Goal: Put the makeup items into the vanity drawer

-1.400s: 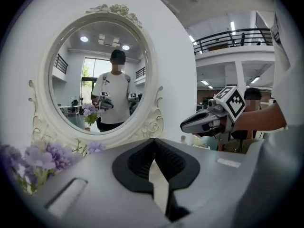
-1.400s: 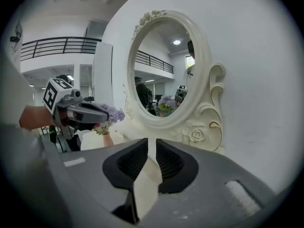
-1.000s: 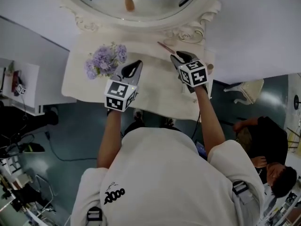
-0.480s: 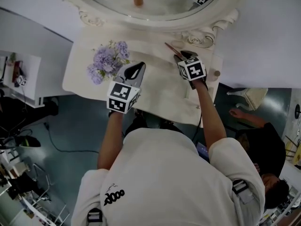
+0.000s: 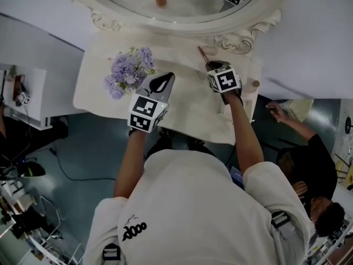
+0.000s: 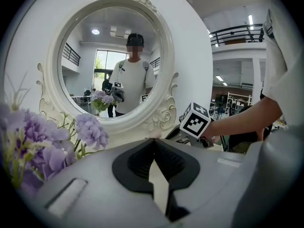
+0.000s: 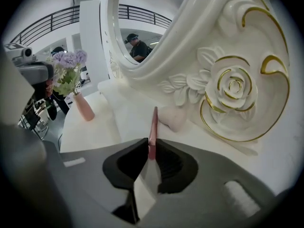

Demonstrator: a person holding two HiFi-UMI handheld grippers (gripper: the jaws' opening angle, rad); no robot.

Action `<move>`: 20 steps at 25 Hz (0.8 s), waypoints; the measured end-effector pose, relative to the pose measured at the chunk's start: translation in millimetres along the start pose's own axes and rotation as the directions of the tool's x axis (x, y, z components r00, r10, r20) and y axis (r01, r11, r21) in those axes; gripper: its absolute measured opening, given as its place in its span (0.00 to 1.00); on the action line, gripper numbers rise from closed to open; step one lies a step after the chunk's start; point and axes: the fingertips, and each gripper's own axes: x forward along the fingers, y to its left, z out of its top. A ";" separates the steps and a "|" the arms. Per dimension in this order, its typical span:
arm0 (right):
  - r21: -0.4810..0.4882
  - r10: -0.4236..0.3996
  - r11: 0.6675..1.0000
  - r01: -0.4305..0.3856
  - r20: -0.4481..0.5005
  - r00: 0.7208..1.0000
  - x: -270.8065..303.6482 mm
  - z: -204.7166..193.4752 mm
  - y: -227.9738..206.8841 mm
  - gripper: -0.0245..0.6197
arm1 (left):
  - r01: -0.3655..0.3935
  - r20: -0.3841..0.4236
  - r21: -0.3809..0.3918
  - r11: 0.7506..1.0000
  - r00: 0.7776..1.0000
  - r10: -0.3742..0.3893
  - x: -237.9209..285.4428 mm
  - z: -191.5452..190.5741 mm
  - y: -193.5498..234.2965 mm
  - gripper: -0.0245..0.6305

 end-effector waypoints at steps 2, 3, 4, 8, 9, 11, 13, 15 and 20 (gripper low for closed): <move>-0.001 -0.011 1.000 0.011 -0.013 1.000 -1.7 -1.7 0.9 0.12 | 0.004 0.004 0.003 1.000 1.000 -0.004 -2.2 0.5 0.1 0.07; -0.001 -0.017 1.000 0.017 -0.021 1.000 -3.5 -2.7 1.0 0.11 | 0.007 0.006 0.004 1.000 1.000 -0.007 -3.4 0.9 0.3 0.07; 0.000 -0.022 1.000 0.022 -0.027 0.999 -5.3 -3.9 1.3 0.11 | 0.010 0.009 0.006 1.000 1.000 -0.010 -4.6 1.5 0.7 0.07; 0.019 -0.018 1.000 0.018 -0.017 1.000 -13.7 -7.1 7.6 0.10 | 0.026 0.019 0.015 1.000 0.999 -0.027 -9.1 3.8 1.9 0.07; 0.024 -0.018 1.000 0.018 -0.009 1.000 -17.7 -6.9 9.8 0.09 | 0.032 0.022 0.018 0.999 0.999 -0.032 -10.1 4.3 1.7 0.07; 0.038 -0.020 0.999 0.020 0.004 1.000 -25.4 -7.2 13.8 0.09 | 0.043 0.026 0.025 0.999 0.999 -0.043 -11.8 4.7 1.4 0.07; 0.056 -0.024 0.998 0.024 0.014 1.000 -31.9 -8.1 17.2 0.09 | 0.055 0.030 0.031 0.998 0.998 -0.056 -13.2 5.7 0.8 0.07; 0.073 -0.032 0.997 0.030 0.022 0.999 -38.1 -9.9 19.0 0.08 | 0.069 0.035 0.037 0.997 0.997 -0.070 -14.2 8.1 -1.0 0.07; 0.103 -0.064 0.993 0.059 0.049 0.997 -60.4 -12.3 19.6 0.08 | 0.107 0.045 0.053 0.993 0.993 -0.109 -15.5 14.7 -11.1 0.07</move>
